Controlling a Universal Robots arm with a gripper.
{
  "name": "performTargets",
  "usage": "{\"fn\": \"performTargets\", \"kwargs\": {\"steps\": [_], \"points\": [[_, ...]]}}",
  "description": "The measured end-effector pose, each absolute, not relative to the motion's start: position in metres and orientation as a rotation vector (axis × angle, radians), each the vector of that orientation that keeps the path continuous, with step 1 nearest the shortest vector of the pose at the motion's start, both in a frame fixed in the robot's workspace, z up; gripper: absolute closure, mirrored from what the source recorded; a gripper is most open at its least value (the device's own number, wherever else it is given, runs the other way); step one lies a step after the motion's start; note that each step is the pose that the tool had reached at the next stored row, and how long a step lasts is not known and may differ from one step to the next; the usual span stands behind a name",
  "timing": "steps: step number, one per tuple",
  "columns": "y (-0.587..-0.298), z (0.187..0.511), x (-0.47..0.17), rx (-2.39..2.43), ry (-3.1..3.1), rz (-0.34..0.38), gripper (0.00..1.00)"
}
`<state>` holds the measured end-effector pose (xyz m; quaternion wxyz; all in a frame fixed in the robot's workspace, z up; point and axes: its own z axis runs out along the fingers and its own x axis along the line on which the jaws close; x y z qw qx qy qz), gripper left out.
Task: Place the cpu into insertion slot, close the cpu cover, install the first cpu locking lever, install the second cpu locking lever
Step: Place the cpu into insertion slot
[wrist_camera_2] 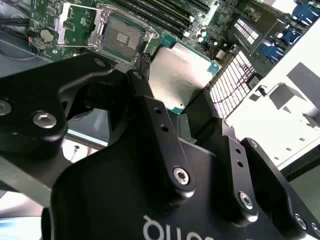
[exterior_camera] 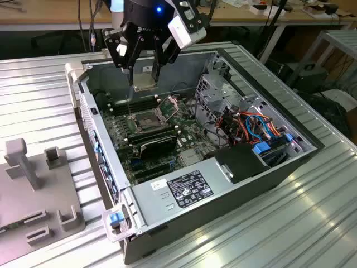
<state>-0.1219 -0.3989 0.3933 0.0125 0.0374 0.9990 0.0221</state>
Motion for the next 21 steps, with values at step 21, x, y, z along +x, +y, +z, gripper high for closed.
{"fn": "performTargets", "kwargs": {"steps": [21], "points": [[-0.3972,0.3929,-0.1152,0.145,3.112,0.068,0.46]]}}
